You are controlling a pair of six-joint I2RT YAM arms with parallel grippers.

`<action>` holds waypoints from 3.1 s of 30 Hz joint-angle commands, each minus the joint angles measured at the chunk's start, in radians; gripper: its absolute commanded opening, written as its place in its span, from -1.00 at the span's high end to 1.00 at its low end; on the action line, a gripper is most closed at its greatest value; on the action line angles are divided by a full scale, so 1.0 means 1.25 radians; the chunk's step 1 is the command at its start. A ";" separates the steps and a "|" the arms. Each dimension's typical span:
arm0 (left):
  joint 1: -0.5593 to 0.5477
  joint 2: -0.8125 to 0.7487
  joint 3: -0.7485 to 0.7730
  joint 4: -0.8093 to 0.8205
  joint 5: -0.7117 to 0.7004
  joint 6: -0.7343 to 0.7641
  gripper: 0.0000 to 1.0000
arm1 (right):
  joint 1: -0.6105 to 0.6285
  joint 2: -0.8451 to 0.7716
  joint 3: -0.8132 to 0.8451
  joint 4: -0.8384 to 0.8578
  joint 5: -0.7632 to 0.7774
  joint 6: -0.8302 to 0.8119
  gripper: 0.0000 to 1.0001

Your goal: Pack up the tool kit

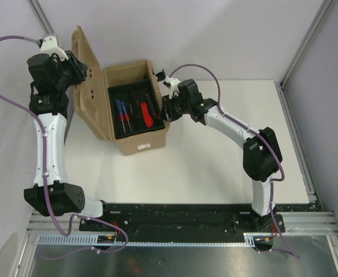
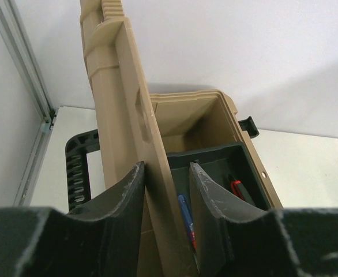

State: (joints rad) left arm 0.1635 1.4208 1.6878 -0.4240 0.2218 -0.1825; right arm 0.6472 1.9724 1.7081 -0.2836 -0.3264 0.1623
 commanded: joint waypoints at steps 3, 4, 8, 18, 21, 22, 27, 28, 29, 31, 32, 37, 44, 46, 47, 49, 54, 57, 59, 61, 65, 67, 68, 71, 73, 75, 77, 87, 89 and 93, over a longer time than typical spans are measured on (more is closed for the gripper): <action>-0.019 -0.014 -0.062 -0.172 0.212 0.012 0.23 | 0.033 -0.098 -0.109 -0.169 -0.094 -0.032 0.55; -0.023 -0.017 -0.067 -0.172 0.230 0.014 0.23 | 0.037 -0.116 -0.126 -0.172 -0.079 -0.030 0.57; -0.043 -0.032 -0.095 -0.173 0.252 0.023 0.21 | 0.058 -0.186 -0.190 -0.197 -0.025 -0.025 0.60; -0.074 -0.082 -0.117 -0.172 0.293 0.000 0.19 | 0.069 -0.318 -0.237 -0.196 0.089 0.041 0.35; -0.086 -0.087 -0.091 -0.173 0.301 -0.013 0.18 | 0.046 -0.348 -0.237 -0.133 0.113 0.106 0.08; -0.094 -0.088 -0.086 -0.173 0.298 -0.015 0.18 | 0.038 -0.358 -0.237 -0.113 0.125 0.124 0.03; -0.183 -0.100 -0.087 -0.173 0.203 -0.004 0.23 | -0.011 -0.412 -0.237 -0.032 0.191 0.205 -0.14; -0.208 -0.101 -0.090 -0.173 0.161 -0.001 0.25 | -0.023 -0.421 -0.237 -0.023 0.201 0.222 -0.16; -0.231 -0.104 -0.092 -0.173 0.121 0.001 0.27 | -0.037 -0.427 -0.237 -0.022 0.211 0.239 -0.16; -0.281 -0.106 -0.095 -0.173 0.040 -0.001 0.30 | -0.066 -0.434 -0.238 -0.033 0.229 0.269 -0.17; -0.304 -0.106 -0.096 -0.172 -0.002 -0.005 0.30 | -0.080 -0.436 -0.238 -0.047 0.238 0.282 -0.17; -0.394 -0.094 -0.112 -0.173 -0.179 -0.049 0.32 | -0.130 -0.450 -0.270 -0.080 0.260 0.314 -0.16; -0.419 -0.064 -0.141 -0.171 -0.253 -0.117 0.34 | -0.168 -0.453 -0.298 -0.073 0.242 0.328 -0.16; -0.420 -0.051 -0.144 -0.171 -0.244 -0.126 0.34 | -0.174 -0.450 -0.300 -0.073 0.241 0.330 -0.16; -0.420 -0.044 -0.145 -0.170 -0.236 -0.129 0.34 | -0.176 -0.449 -0.301 -0.073 0.241 0.332 -0.15; -0.424 -0.030 -0.146 -0.170 -0.217 -0.135 0.35 | -0.181 -0.447 -0.304 -0.076 0.241 0.333 -0.15; -0.450 -0.009 -0.143 -0.164 -0.185 -0.146 0.36 | -0.190 -0.448 -0.319 -0.081 0.241 0.338 -0.15; -0.461 -0.001 -0.137 -0.160 -0.168 -0.150 0.35 | -0.195 -0.450 -0.329 -0.082 0.242 0.340 -0.15; -0.464 0.000 -0.128 -0.157 -0.161 -0.152 0.34 | -0.198 -0.453 -0.338 -0.085 0.243 0.342 -0.15; -0.465 -0.003 -0.117 -0.158 -0.154 -0.153 0.32 | -0.200 -0.455 -0.351 -0.088 0.244 0.345 -0.15; -0.467 -0.012 -0.099 -0.156 -0.112 -0.143 0.24 | -0.206 -0.470 -0.403 -0.076 0.226 0.364 -0.20; -0.473 -0.018 -0.106 -0.152 -0.087 -0.131 0.19 | -0.213 -0.484 -0.447 -0.051 0.198 0.386 -0.23; -0.479 -0.021 -0.114 -0.147 -0.076 -0.122 0.16 | -0.217 -0.492 -0.474 -0.035 0.183 0.400 -0.26; -0.511 -0.032 -0.151 -0.134 -0.052 -0.099 0.02 | -0.232 -0.520 -0.572 0.037 0.133 0.449 -0.34; -0.539 -0.040 -0.180 -0.127 -0.043 -0.083 -0.12 | -0.238 -0.539 -0.635 0.087 0.111 0.475 -0.45; -0.573 -0.051 -0.220 -0.121 -0.051 -0.058 -0.26 | -0.239 -0.551 -0.688 0.128 0.097 0.503 -0.53; -0.605 -0.065 -0.263 -0.117 -0.087 -0.040 -0.37 | -0.237 -0.550 -0.729 0.161 0.080 0.536 -0.56; -0.652 -0.139 -0.476 -0.099 -0.348 -0.058 -0.49 | -0.141 -0.454 -0.830 0.457 0.069 0.690 -0.55; -0.659 -0.147 -0.521 -0.093 -0.361 -0.057 -0.46 | -0.115 -0.413 -0.831 0.529 0.082 0.718 -0.51; -0.683 -0.151 -0.610 -0.073 -0.382 -0.065 -0.44 | -0.079 -0.333 -0.830 0.646 0.100 0.775 -0.45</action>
State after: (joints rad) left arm -0.6838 1.2022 1.0622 -0.3225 -0.1070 -0.2611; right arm 0.5140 1.4853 0.6712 0.2913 -0.2329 1.0321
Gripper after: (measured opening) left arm 0.721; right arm 0.738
